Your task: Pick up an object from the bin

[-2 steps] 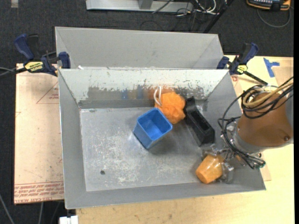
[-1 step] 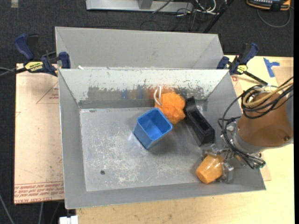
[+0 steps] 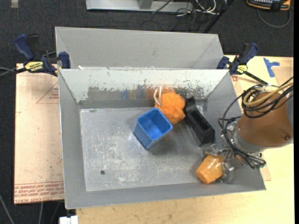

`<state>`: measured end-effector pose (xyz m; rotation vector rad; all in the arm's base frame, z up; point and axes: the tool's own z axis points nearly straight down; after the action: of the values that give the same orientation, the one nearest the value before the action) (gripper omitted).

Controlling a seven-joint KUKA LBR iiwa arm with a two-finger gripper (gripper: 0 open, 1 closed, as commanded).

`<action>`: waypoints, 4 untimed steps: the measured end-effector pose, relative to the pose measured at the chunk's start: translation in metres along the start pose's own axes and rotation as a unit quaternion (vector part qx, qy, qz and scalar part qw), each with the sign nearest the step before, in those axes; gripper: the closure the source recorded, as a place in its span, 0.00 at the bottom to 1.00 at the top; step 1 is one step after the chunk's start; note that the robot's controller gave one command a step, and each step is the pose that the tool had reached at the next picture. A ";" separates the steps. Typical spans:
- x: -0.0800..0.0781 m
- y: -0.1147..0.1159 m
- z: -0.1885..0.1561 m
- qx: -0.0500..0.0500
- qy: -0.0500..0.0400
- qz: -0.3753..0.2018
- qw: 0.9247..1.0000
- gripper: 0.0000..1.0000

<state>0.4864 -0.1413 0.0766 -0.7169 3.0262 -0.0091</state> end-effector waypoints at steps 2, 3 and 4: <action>0.003 0.002 -0.034 -0.005 0.007 0.000 1.000 1.00; 0.001 0.001 -0.059 -0.004 0.005 0.001 1.000 1.00; 0.000 0.001 -0.076 -0.003 0.004 0.001 1.000 1.00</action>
Offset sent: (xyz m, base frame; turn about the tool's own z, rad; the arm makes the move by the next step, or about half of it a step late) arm 0.0000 0.0001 0.0910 0.0000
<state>0.4835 -0.1408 0.1523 -0.7163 3.0353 -0.0031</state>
